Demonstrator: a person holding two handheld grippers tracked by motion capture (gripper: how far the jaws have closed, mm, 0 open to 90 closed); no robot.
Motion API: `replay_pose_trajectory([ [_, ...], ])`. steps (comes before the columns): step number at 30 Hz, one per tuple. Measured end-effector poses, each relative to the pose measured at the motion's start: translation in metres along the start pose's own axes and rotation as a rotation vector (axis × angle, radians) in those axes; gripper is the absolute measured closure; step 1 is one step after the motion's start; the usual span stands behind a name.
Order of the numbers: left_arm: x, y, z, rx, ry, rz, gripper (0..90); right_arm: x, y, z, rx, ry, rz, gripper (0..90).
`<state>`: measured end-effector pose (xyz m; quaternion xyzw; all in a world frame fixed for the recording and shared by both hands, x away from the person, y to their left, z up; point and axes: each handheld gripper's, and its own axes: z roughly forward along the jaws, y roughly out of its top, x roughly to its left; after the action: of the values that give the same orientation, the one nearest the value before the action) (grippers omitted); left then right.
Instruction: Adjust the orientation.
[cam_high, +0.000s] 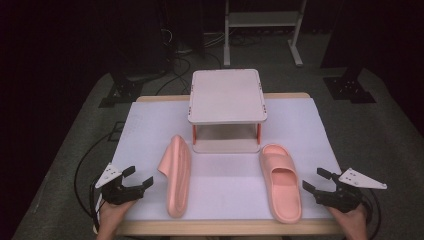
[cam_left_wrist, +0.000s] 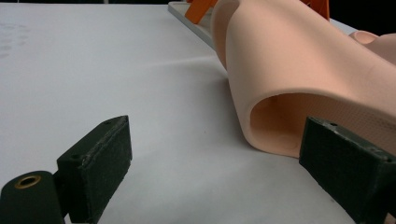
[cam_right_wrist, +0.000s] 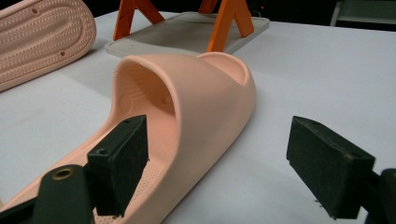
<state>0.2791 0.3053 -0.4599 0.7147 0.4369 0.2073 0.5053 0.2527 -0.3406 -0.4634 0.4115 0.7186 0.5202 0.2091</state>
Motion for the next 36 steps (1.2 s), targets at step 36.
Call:
replay_pose_trajectory([
  [36, -0.019, 0.007, 0.045, 0.209, -0.075, 0.040, 38.1, 0.012, 0.006, 0.008, -0.001, 0.035, -0.041, 20.5],
])
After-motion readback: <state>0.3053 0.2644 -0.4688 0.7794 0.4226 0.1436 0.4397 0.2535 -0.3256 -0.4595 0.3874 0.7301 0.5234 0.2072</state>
